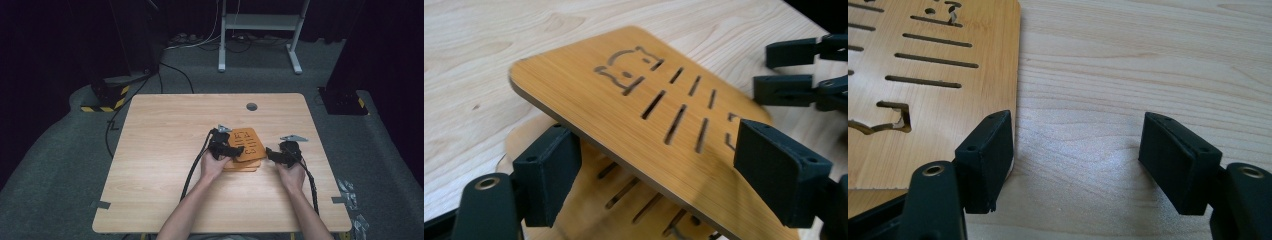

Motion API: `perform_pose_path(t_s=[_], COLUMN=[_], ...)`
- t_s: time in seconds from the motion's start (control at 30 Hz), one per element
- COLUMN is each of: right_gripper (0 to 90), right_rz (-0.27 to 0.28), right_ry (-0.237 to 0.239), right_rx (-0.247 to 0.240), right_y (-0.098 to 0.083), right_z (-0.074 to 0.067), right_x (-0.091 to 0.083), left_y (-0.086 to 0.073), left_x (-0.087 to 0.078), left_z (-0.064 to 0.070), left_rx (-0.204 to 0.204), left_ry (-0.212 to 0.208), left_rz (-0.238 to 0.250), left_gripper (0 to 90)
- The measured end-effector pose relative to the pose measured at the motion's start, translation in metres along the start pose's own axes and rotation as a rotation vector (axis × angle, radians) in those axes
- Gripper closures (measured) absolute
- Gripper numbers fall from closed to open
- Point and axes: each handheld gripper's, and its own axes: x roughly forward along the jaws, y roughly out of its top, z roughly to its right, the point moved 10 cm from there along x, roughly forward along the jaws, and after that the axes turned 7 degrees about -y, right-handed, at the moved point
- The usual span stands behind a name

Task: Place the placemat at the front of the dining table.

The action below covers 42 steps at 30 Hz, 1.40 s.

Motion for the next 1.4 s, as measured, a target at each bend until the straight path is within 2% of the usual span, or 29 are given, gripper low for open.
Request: perform_pose_path(t_s=[0.1, 0.17, 0.2, 0.27, 0.43, 0.77, 0.87, 0.9, 1.1, 1.17, 1.2, 1.3, 1.4], right_gripper=[31.4, 34.3, 34.4, 34.3, 34.7, 34.7, 34.7, 34.8, 34.8, 34.8, 34.8, 34.9, 35.1], right_rz=[-0.010, -0.004, -0.006, -0.011, -0.007, -0.018, -0.021, -0.016, -0.007, -0.020, -0.007, -0.019, -0.002], right_ry=[-0.004, -0.044, -0.041, -0.029, -0.031, -0.024, -0.022, -0.026, -0.032, -0.024, -0.032, -0.024, -0.035], right_rx=[0.008, -0.049, -0.060, -0.041, -0.039, -0.057, -0.058, -0.045, -0.042, -0.046, -0.042, -0.046, -0.049], right_y=[-0.001, -0.001, -0.001, -0.002, -0.001, -0.002, -0.003, -0.002, -0.002, -0.002, -0.002, -0.002, -0.001], right_z=[-0.001, -0.003, -0.006, -0.005, -0.006, -0.005, -0.005, -0.006, -0.006, -0.006, -0.006, -0.006, -0.005], right_x=[0.000, 0.001, 0.000, 0.000, 0.000, -0.001, -0.001, -0.001, 0.000, -0.001, 0.000, -0.001, 0.000], left_y=[0.006, 0.008, 0.009, 0.010, 0.013, 0.016, 0.017, 0.017, 0.021, 0.022, 0.022, 0.022, 0.022], left_x=[0.000, 0.001, 0.002, 0.003, 0.005, 0.008, 0.011, 0.012, 0.017, 0.018, 0.019, 0.020, 0.022], left_z=[0.005, 0.007, 0.008, 0.009, 0.012, 0.018, 0.022, 0.023, 0.033, 0.034, 0.035, 0.037, 0.039], left_rx=[0.007, 0.012, 0.013, 0.014, 0.005, 0.024, 0.039, 0.042, 0.062, 0.070, 0.074, 0.083, 0.093], left_ry=[-0.007, 0.000, 0.000, 0.000, -0.007, -0.001, 0.004, 0.004, 0.002, 0.005, 0.004, 0.001, 0.012], left_rz=[0.010, 0.008, 0.006, 0.001, 0.005, -0.007, -0.014, -0.015, -0.023, -0.022, -0.024, -0.033, -0.032], left_gripper=[19.9, 20.4, 20.8, 21.4, 22.3, 24.6, 25.5, 25.6, 30.1, 32.4, 33.5, 36.8, 39.7])
